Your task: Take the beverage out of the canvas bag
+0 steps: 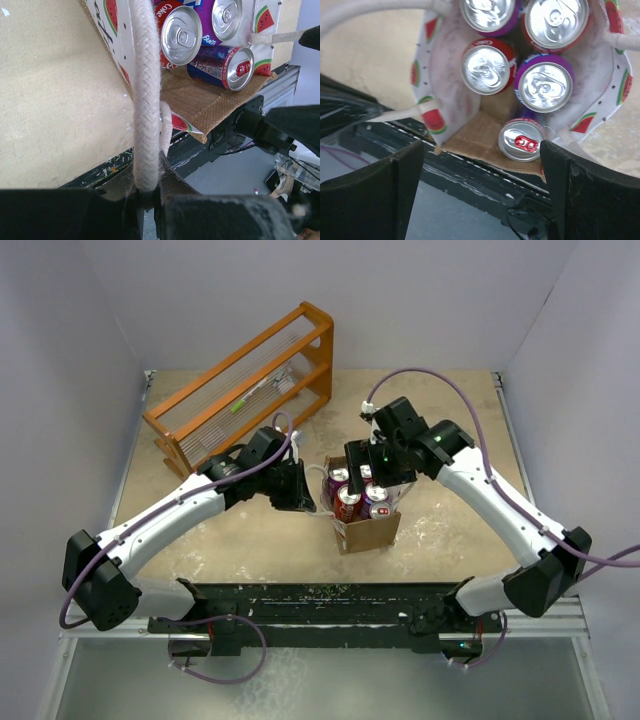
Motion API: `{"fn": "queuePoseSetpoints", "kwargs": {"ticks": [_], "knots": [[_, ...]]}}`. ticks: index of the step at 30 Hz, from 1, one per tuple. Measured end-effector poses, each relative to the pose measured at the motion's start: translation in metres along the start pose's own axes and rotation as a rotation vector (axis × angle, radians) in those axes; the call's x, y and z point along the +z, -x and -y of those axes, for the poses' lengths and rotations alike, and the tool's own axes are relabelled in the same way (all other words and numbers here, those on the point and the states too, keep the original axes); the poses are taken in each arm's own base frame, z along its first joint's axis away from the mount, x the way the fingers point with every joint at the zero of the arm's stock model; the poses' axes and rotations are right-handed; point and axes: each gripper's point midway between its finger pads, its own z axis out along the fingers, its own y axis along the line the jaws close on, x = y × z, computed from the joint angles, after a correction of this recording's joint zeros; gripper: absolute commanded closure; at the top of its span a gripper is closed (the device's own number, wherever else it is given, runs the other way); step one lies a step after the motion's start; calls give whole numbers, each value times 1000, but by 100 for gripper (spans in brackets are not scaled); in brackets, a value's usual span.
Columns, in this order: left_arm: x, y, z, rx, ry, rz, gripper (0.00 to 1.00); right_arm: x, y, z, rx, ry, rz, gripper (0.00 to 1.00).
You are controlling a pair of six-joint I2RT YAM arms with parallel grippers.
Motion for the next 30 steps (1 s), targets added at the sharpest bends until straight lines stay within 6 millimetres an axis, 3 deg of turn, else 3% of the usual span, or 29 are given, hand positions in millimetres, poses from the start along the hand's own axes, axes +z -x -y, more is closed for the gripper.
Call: {"fn": "queuePoseSetpoints", "kwargs": {"ticks": [11,18,30], "knots": [[0,0,1,-7,-1,1,100,19,-25,35,-36,-175,-79,1],[0,0,1,-7,-1,1,100,24,-32,40,-27,-213,-91,2],[1,-2,-2,-9,3,-5,100,40,-47,44,-46,-244,-137,18]]}}
